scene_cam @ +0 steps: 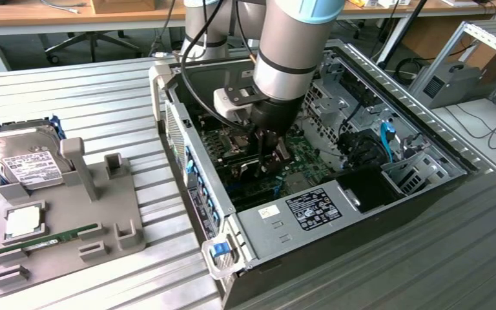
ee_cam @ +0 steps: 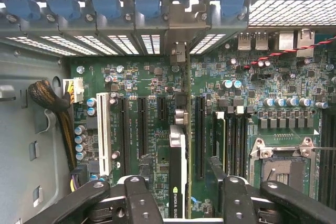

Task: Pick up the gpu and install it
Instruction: 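Insert the gpu into the slot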

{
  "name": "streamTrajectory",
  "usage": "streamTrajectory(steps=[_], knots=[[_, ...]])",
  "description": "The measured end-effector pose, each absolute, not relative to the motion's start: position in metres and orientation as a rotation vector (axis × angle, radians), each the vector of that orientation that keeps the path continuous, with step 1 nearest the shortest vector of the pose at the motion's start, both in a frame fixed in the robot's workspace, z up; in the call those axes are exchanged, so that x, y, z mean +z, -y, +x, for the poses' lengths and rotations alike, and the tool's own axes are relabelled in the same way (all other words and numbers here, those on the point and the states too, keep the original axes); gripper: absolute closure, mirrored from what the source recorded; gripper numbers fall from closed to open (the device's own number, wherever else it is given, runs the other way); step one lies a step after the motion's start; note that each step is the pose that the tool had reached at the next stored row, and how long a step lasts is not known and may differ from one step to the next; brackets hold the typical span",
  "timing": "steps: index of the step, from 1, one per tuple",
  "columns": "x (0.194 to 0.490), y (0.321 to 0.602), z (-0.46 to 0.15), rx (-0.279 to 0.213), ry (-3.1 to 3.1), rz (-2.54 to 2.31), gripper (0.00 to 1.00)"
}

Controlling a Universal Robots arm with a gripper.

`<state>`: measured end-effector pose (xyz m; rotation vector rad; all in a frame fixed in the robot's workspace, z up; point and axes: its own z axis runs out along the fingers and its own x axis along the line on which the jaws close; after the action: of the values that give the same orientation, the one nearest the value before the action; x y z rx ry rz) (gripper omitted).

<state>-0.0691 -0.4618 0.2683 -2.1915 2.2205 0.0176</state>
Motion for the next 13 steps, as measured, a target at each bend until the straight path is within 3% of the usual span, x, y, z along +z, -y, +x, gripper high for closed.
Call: streamTrajectory(steps=[4,6,13], knots=[[0.2683,0.4618,-0.0691,0.018,-2.221,-2.192,0.55],[0.2684,0.4619,-0.0691,0.017,-2.221,-2.192,0.73],[0.2684,0.4618,-0.0691,0.017,-2.221,-2.192,0.73]])
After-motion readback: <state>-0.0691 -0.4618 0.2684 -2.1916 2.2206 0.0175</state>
